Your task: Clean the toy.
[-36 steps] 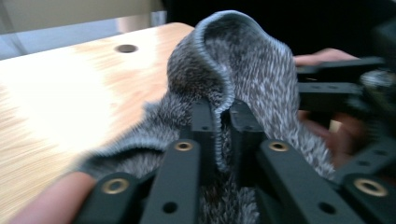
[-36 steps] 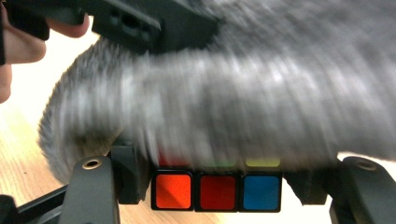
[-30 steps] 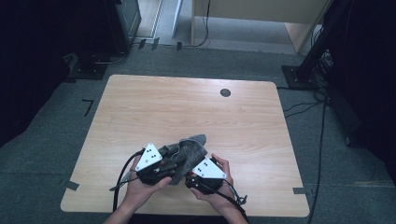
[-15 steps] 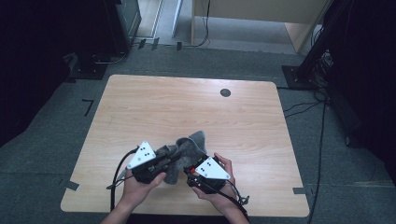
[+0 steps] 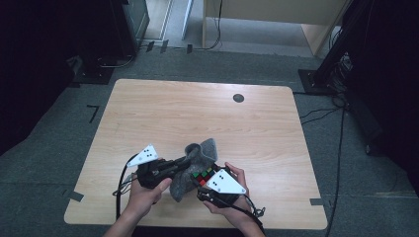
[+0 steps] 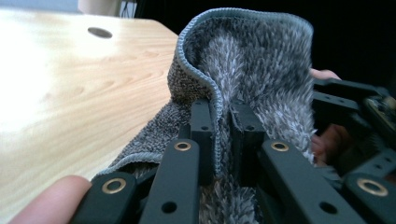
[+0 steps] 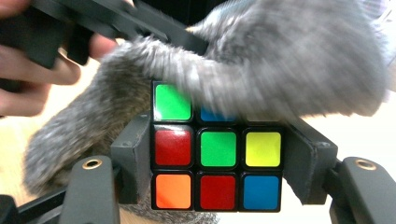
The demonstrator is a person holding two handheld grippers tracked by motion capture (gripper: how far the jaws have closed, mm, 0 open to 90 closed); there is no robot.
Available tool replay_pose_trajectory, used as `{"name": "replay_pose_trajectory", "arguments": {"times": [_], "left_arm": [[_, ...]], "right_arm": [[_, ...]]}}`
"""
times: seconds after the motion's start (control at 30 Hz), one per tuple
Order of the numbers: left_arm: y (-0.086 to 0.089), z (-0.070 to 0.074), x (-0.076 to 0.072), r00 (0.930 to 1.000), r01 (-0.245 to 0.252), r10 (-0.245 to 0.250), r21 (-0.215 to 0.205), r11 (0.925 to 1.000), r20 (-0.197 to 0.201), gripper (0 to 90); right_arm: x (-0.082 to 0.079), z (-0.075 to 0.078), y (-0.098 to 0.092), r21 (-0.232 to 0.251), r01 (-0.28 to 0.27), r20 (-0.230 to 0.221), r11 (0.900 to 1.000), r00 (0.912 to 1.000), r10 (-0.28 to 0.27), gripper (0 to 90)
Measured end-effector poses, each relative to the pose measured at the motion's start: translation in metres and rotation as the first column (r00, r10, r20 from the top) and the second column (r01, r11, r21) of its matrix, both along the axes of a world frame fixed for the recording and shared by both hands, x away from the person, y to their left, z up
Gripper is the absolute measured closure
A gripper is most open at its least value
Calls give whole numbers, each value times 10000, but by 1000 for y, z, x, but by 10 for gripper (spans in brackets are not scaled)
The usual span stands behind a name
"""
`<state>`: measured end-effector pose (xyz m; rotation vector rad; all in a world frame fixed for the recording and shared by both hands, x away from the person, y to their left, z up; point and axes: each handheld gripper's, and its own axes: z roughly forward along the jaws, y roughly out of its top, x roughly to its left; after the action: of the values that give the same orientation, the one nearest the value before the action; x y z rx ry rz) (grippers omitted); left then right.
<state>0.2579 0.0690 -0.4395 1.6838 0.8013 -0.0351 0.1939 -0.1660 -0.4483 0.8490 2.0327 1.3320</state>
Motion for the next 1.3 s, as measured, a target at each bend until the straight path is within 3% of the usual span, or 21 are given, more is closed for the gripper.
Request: {"name": "replay_pose_trajectory", "arguments": {"times": [0.07,0.1,0.13,0.17,0.2,0.37,0.67,0.8,0.9,0.97,1.07,1.17,1.3], "left_arm": [[1,2,3,9948,813,-862,-877,9928,-537,822],[-3,6,0,9879,1395,-1467,-1260,9822,-497,814],[-3,6,0,9879,1395,-1467,-1260,9822,-497,815],[-5,6,-1,9934,1096,-1121,-857,9903,-239,815],[-5,4,1,9948,952,-977,-798,9923,-281,816],[8,-13,15,9920,283,-406,-1028,9943,-1199,824],[16,-19,21,9873,284,-476,-1262,9916,-1519,816],[21,-26,26,9814,266,-517,-1358,9904,-1848,815],[13,-28,23,9760,892,-1169,-1523,9843,-1836,816],[4,-30,19,9762,1110,-1314,-1224,9862,-1728,824],[-2,-34,18,9671,1492,-1681,-1099,9827,-1908,821],[-1,-33,18,9713,1357,-1539,-1090,9847,-1815,821],[10,-27,21,9746,1025,-1367,-1893,9766,-1776,824]], "right_arm": [[-1,1,0,83,-64,46,9999,10000,63,348],[0,0,1,80,-68,10,9999,10000,68,348],[0,0,1,80,-68,10,9999,10000,68,348],[0,0,1,98,-75,-8,9999,10000,75,348],[0,1,1,78,-69,-34,9999,10000,69,348],[-2,2,0,58,-63,60,10000,10000,62,348],[-4,5,-2,219,-38,171,9998,9998,34,348],[-6,12,-4,690,-141,364,9975,9993,116,348],[-7,17,-4,854,-201,500,9961,9986,159,348],[-7,18,-4,930,-245,557,9954,9983,194,348],[-8,21,-7,1134,-223,614,9933,9980,154,348],[-8,21,-8,1081,-142,677,9940,9977,69,348],[-6,18,-8,1034,-149,629,9945,9980,84,348]]}}
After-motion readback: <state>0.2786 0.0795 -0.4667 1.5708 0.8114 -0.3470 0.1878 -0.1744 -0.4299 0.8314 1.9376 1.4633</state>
